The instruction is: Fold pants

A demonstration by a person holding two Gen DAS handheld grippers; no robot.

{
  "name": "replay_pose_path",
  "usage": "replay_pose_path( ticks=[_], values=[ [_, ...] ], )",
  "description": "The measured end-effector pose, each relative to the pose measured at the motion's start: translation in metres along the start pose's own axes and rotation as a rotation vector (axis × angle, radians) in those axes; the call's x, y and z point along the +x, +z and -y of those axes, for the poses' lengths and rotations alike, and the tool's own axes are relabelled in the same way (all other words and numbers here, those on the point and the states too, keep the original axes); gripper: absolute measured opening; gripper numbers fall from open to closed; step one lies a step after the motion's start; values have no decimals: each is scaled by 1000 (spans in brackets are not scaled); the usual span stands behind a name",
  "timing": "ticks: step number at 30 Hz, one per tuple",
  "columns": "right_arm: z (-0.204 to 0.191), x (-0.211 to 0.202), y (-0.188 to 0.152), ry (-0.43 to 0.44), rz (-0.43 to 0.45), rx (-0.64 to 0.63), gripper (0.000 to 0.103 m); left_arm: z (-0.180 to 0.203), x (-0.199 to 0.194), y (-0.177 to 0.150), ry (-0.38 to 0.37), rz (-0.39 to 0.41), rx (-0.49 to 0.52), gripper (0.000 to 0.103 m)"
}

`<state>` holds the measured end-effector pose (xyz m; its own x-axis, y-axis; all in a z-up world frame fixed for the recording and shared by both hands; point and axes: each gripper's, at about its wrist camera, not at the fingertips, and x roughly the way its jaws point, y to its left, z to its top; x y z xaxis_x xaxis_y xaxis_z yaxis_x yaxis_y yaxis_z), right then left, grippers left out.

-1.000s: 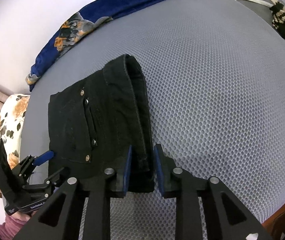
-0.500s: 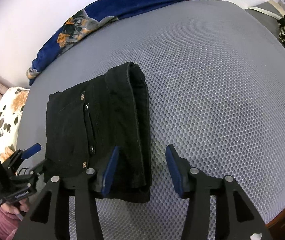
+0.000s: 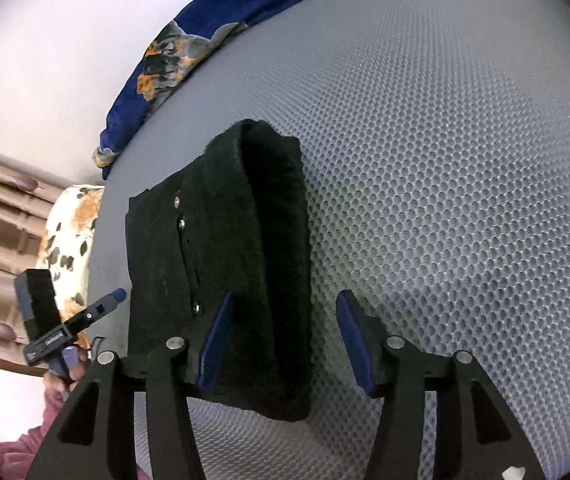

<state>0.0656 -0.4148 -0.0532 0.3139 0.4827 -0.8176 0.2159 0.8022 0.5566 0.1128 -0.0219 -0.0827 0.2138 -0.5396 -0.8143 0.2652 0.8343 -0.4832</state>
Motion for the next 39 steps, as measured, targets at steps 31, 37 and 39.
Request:
replay_pose_path(
  ticks=[31, 37, 39],
  values=[
    [7, 60, 40, 326, -113, -10, 38, 8, 44, 32, -158, -45, -32, 62],
    [-7, 54, 35, 257, -54, 3, 28, 12, 43, 34, -59, -21, -5, 29],
    [-14, 50, 35, 234, -35, -4, 25, 14, 36, 33, -48, -4, 16, 23]
  ],
)
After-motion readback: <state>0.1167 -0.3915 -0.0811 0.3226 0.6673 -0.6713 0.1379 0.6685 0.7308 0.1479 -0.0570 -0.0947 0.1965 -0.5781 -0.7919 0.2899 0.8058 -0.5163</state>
